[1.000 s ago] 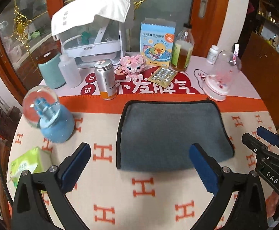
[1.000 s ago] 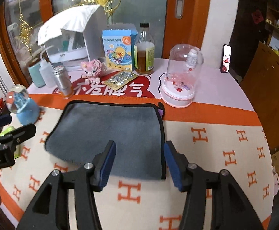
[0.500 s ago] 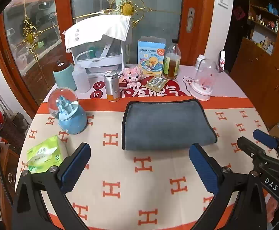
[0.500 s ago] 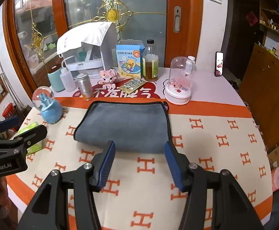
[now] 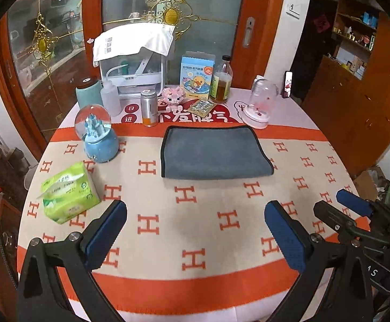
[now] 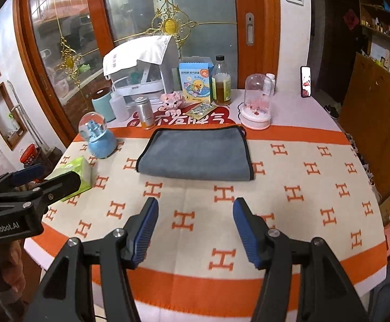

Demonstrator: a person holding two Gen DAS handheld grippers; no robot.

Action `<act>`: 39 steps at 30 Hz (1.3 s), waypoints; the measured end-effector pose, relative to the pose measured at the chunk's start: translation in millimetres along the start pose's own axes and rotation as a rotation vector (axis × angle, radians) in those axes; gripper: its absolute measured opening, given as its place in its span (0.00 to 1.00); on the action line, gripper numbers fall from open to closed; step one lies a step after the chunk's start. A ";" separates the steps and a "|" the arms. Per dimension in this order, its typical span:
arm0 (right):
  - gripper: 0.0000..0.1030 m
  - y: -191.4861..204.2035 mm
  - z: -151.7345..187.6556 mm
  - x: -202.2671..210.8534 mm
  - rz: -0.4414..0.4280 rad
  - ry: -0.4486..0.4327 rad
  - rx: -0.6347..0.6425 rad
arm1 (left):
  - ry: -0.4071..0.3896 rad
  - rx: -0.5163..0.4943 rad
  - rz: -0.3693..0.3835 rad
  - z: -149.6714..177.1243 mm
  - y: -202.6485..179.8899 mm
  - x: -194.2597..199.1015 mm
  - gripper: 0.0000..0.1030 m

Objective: Fold towel

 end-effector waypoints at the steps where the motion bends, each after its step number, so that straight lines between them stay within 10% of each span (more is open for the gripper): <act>1: 0.57 0.4 3.5 3.7 -0.001 0.001 -0.004 | -0.002 -0.002 -0.001 2.2 -1.0 3.2 0.99; 39: 0.57 -20.2 32.6 38.7 -0.027 0.044 0.026 | 0.027 0.017 -0.080 48.7 -53.1 27.4 0.99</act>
Point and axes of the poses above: each gripper's, at about its wrist camera, not at the fingertips, and x roughly against the way its jaws point, y to its left, z to its underside, the point moved 3 cm from there along -x, roughly the way its jaws point, and after that the axes turned 7 degrees about z, right-handed, at the moved point
